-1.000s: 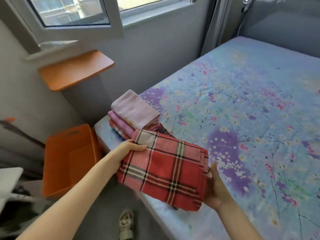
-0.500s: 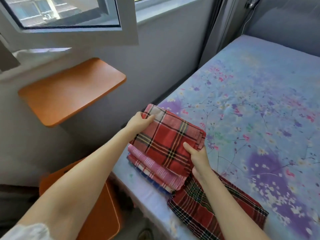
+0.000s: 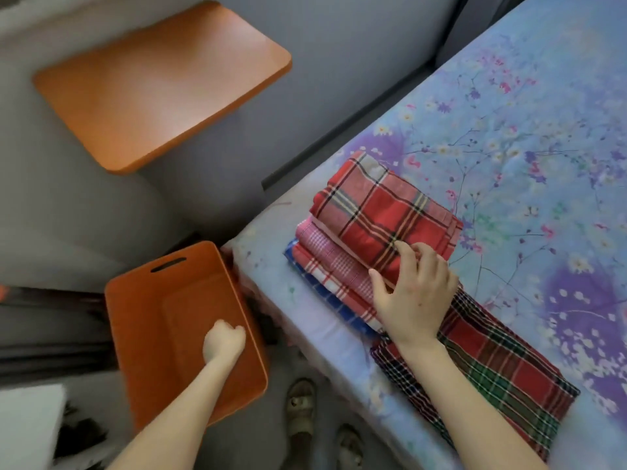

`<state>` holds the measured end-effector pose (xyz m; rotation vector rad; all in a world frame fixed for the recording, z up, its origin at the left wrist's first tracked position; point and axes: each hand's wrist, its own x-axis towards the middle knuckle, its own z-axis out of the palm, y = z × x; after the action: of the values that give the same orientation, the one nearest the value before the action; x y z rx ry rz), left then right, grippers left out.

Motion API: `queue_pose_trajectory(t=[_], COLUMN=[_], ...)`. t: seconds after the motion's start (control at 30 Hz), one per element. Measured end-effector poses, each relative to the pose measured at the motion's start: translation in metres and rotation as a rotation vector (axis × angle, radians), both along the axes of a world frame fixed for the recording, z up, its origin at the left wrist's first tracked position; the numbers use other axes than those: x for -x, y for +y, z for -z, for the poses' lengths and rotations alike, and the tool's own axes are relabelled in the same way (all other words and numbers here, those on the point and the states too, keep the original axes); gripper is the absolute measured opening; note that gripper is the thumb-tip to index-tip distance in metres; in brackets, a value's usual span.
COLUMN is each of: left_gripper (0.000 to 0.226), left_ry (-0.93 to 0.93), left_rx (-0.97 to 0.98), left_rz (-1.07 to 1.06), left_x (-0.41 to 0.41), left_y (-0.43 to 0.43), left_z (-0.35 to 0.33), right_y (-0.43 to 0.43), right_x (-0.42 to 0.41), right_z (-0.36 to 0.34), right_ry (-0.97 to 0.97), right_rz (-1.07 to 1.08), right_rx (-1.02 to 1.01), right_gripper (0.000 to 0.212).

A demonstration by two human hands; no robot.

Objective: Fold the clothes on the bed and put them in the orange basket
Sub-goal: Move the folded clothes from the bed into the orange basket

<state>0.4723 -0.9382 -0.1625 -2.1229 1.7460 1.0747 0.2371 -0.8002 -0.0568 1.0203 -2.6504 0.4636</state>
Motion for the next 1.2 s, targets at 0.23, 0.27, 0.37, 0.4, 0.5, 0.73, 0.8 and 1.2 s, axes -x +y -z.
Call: queue_pose_trajectory(t=[0.23, 0.27, 0.37, 0.4, 0.5, 0.73, 0.8, 1.2], left_gripper=[0.011, 0.009, 0.009, 0.008, 0.008, 0.076, 0.09, 0.043], left_ry=[0.098, 0.122, 0.204, 0.259, 0.556, 1.23, 1.298, 0.982], left_rx=[0.045, 0.056, 0.083, 0.087, 0.003, -0.689, -0.769, -0.241], left_rz=[-0.047, -0.041, -0.019, -0.025, -0.172, -0.625, -0.664, -0.86], left_x=[-0.032, -0.031, -0.016, -0.008, 0.022, 0.053, 0.037, -0.141], left_y=[0.031, 0.035, 0.049, 0.053, 0.058, 0.022, 0.011, -0.056], left_z=[0.008, 0.005, -0.007, -0.014, -0.046, -0.129, -0.14, -0.036], right_y=[-0.008, -0.012, -0.02, -0.021, -0.022, 0.0, 0.011, -0.1], right_x=[0.054, 0.057, 0.063, 0.063, 0.066, 0.014, -0.017, -0.163], right_z=[0.026, 0.026, 0.032, 0.027, 0.007, -0.051, -0.047, 0.099], right_ry=[-0.041, 0.01, 0.09, 0.067, -0.017, 0.175, 0.222, 0.217], right_rz=[-0.034, -0.035, -0.052, -0.067, -0.143, -0.5, -0.649, -1.149], right_rx=[-0.488, -0.546, -0.681, -0.7, -0.61, 0.003, 0.035, -0.13], right_gripper=[0.107, 0.106, 0.09, 0.078, 0.039, 0.027, 0.034, 0.033])
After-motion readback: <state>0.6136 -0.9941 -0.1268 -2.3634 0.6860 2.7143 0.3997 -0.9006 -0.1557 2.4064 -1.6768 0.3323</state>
